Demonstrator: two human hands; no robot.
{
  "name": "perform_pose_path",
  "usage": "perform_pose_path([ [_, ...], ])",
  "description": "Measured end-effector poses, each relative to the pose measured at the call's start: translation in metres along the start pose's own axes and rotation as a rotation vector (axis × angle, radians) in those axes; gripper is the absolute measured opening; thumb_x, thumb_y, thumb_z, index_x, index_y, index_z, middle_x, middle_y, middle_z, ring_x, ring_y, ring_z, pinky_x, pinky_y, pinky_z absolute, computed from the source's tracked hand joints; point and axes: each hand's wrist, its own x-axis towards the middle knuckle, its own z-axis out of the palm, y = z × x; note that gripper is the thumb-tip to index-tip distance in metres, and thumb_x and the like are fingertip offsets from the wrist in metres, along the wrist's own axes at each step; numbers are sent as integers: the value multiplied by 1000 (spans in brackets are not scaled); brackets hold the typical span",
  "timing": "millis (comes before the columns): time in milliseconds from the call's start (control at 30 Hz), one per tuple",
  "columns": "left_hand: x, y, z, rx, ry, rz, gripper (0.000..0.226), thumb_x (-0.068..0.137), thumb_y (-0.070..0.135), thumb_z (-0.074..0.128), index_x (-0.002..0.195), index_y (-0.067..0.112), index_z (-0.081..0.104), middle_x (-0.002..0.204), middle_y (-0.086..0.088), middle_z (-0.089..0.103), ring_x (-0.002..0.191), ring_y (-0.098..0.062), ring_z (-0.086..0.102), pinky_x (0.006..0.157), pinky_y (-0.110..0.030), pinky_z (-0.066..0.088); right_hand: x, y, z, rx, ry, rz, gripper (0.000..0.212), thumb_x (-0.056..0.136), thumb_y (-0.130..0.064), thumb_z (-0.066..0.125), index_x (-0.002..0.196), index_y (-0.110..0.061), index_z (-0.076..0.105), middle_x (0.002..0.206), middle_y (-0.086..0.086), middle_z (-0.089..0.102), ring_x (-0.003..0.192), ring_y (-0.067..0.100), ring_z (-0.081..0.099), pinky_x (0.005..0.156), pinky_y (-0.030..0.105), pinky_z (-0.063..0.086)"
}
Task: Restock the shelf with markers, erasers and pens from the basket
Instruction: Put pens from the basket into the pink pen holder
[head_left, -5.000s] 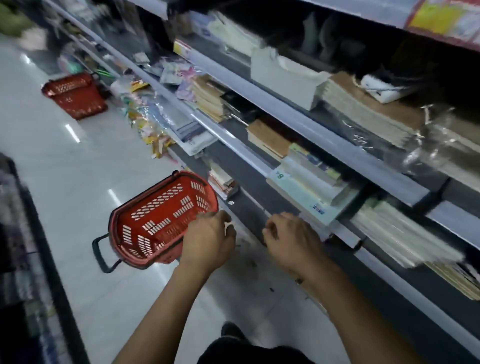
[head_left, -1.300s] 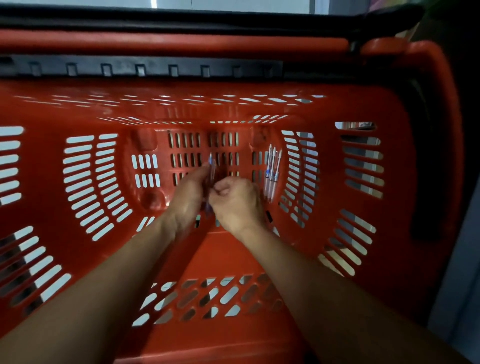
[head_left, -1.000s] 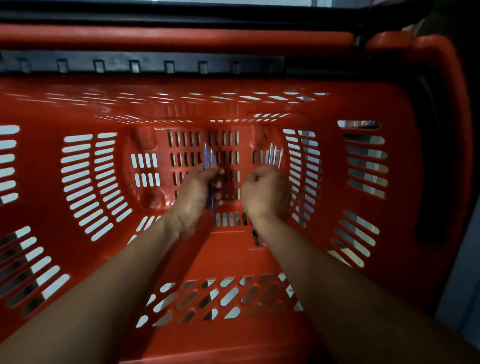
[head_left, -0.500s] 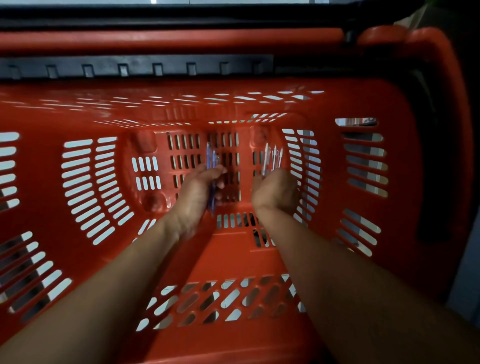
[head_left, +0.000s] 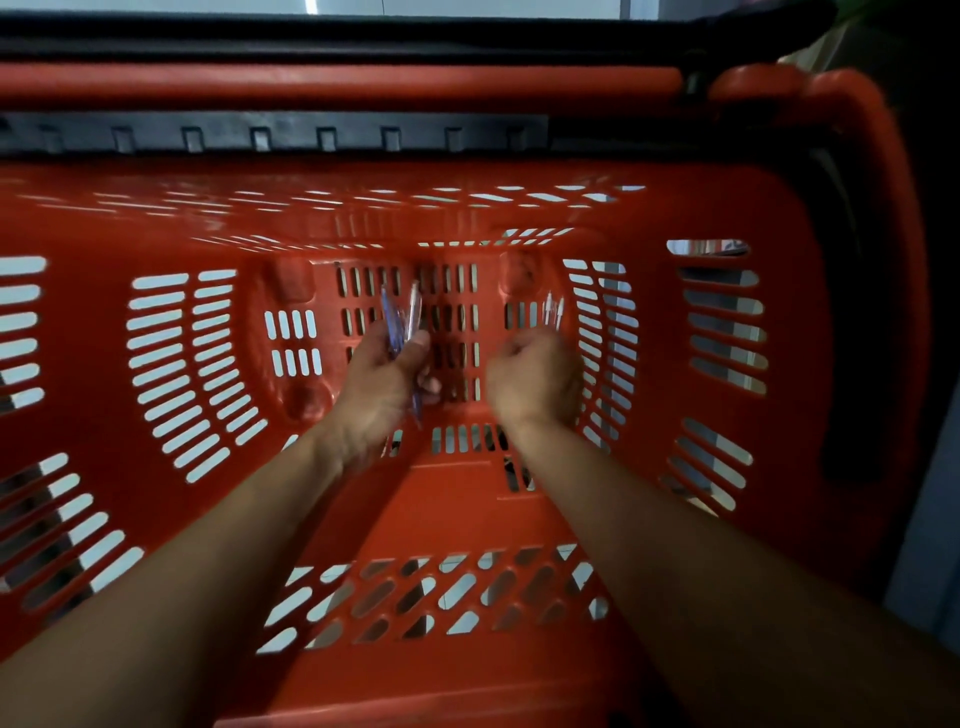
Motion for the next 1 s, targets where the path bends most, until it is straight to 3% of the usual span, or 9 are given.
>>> perform_pose_path([
  [100,3,-2,-3,-30,-24,-11,7,108,18,56,112,12,56,67,4,46,56,-15,44,54,-33,42,16,12,2,-165,158,92,33,100,-29,58,127,-10,62,117,12,71,109,29,68,77,28,43],
  [167,4,-1,-4,-63,-45,-36,4,101,16,61,99,15,57,62,6,41,53,-13,36,50,-31,32,22,18,7,-217,172,105,37,100,-31,61,130,-9,60,122,13,69,112,31,67,76,30,41],
  [300,3,5,-1,-89,-99,-63,23,88,22,67,73,24,49,55,8,33,46,-12,28,45,-28,24,32,24,16,-270,134,132,22,99,-26,64,116,-13,69,110,11,73,100,29,72,66,32,51],
  [433,-3,8,1,-72,-89,-54,26,101,18,62,78,22,49,55,5,34,47,-15,31,46,-28,31,33,17,18,-280,79,128,16,100,-24,65,108,-13,72,102,11,74,94,28,73,69,34,58],
  [567,-1,14,6,-109,-30,-88,19,97,3,52,84,16,48,57,1,33,49,-17,30,54,-33,25,13,6,14,-80,-49,-64,20,97,-36,68,91,-18,74,81,1,73,72,17,71,55,24,51],
  [633,-1,16,7,-156,-47,-85,20,94,10,59,77,18,51,55,2,33,48,-16,28,54,-34,20,-4,-4,9,55,-78,-181,19,93,-37,72,87,-19,72,78,-1,73,69,15,69,59,25,51],
  [733,-8,14,5,-79,-78,-11,31,102,27,65,71,22,60,58,-1,48,51,-19,44,49,-29,32,-28,-14,10,147,-224,-269,14,89,-34,70,79,-25,65,66,-14,69,59,-1,63,55,18,48],
  [867,-6,9,-3,146,4,19,25,107,25,59,90,7,64,72,-10,62,64,-20,59,62,-32,47,-37,-13,14,258,-329,-209,15,84,-29,65,70,-31,60,60,-23,65,55,-6,61,45,7,36],
  [1000,-2,5,-11,157,8,-29,45,111,35,50,93,-3,63,78,-19,65,66,-27,67,54,-28,56,-17,5,15,180,-109,-10,7,95,-32,63,88,-31,64,84,-13,68,79,7,68,62,23,53],
])
